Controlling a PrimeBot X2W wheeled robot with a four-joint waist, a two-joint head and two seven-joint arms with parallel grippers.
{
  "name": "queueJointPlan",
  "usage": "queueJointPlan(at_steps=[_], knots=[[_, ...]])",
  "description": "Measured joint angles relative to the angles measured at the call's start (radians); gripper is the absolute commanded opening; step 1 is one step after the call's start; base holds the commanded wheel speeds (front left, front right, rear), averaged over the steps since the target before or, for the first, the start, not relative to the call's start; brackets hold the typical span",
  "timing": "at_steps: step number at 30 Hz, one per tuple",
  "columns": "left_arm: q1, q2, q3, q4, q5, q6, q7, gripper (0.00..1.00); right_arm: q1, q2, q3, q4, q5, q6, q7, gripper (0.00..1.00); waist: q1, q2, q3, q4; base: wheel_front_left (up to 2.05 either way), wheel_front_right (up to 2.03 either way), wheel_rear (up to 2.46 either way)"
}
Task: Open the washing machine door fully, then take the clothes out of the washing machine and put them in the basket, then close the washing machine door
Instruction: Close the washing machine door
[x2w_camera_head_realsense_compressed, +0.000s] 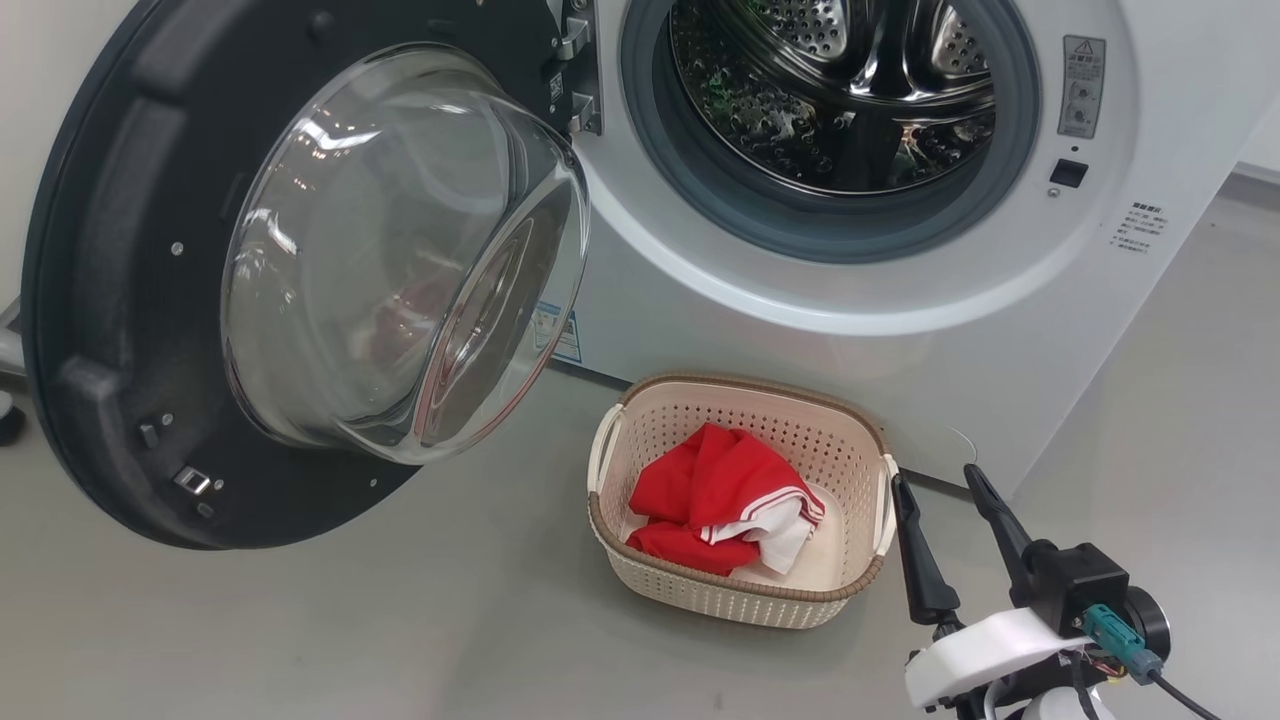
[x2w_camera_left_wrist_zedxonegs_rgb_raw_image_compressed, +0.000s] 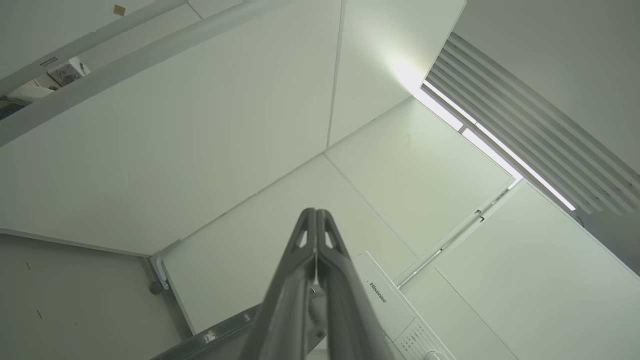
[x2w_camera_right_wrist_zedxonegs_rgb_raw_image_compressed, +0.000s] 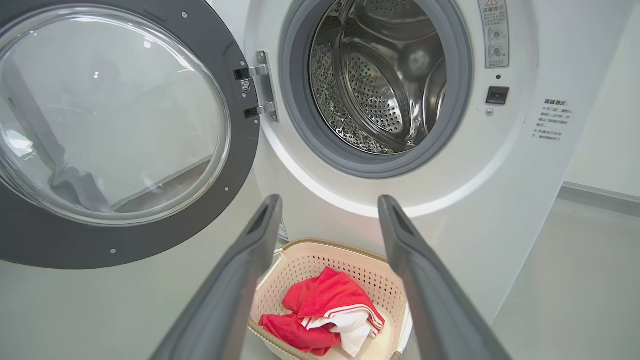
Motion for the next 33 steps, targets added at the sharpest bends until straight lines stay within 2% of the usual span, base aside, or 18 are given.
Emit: queueJointPlan(at_steps=[6,13,22,33], knots=[[-0.062,0.054,0.075,0.104,-0.095,0.04,0.04,0.0,-0.002,0.0,0.0,0.001,0.0,-0.001,0.0,1.0,0.0,0.0,0.005,0.003,0.0,0.0,0.0],[-0.092,0.102,0.115,0.278,-0.185,0.088,0.112,0.0,-0.009,0.0,0.005,0.001,0.0,0.001,0.0,1.0,0.0,0.0,0.011,0.004,0.0,0.0,0.0],[-0.113,0.155,0.063,0.437,-0.262,0.106,0.255,0.0,-0.013,-0.001,0.009,0.002,-0.001,0.002,0.0,1.0,0.0,0.0,0.025,-0.009,0.0,0.0,0.0],[-0.142,0.185,-0.005,0.521,-0.305,0.098,0.394,0.0,-0.035,-0.001,0.017,0.003,-0.002,0.008,0.0,1.0,0.0,0.0,0.044,-0.031,0.0,0.0,0.0]])
